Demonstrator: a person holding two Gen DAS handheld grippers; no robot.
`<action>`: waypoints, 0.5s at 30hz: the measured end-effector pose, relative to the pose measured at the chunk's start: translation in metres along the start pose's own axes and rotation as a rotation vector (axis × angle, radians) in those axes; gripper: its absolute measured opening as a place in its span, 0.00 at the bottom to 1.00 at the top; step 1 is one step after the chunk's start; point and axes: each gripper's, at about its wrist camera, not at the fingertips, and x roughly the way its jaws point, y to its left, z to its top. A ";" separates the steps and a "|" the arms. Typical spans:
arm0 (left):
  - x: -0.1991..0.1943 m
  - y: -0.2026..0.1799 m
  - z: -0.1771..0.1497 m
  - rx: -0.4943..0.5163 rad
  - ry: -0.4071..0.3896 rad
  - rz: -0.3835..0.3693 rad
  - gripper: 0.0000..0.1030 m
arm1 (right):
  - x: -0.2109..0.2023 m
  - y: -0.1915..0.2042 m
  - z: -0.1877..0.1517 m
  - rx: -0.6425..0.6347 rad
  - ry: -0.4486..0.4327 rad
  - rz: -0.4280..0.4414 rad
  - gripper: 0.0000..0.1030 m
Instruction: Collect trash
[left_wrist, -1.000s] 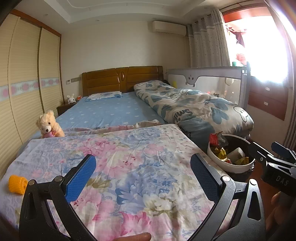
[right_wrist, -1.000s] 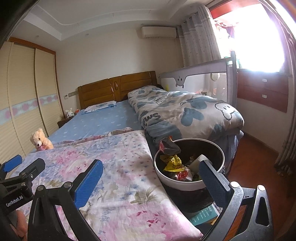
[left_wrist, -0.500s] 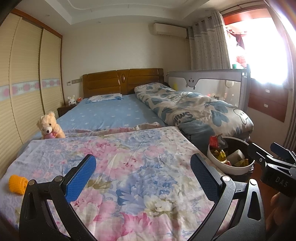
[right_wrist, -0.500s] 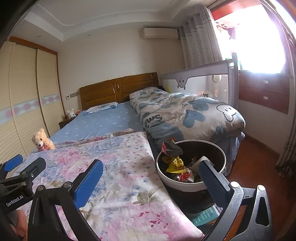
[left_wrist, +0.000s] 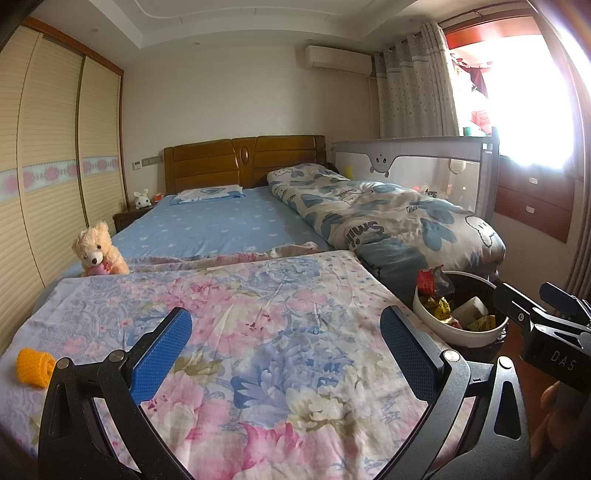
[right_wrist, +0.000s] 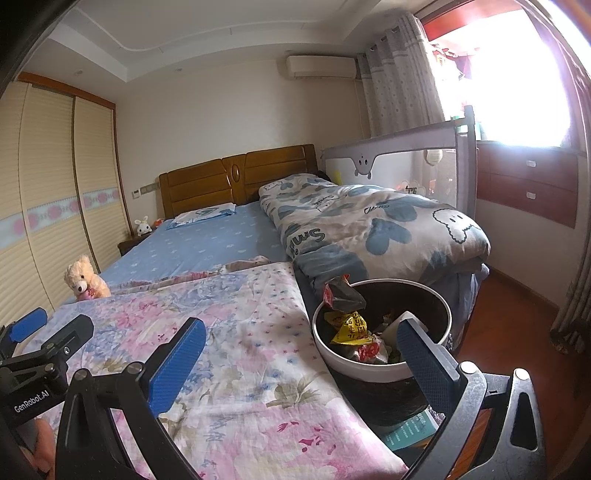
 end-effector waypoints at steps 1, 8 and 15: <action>0.000 0.000 0.000 0.001 0.001 -0.001 1.00 | 0.000 0.000 0.000 -0.001 0.000 0.001 1.00; 0.001 0.000 0.000 0.000 0.001 -0.001 1.00 | 0.000 0.000 0.000 -0.001 0.000 0.001 1.00; 0.001 -0.001 -0.001 0.001 0.003 -0.003 1.00 | 0.000 0.000 0.000 -0.001 0.000 0.001 1.00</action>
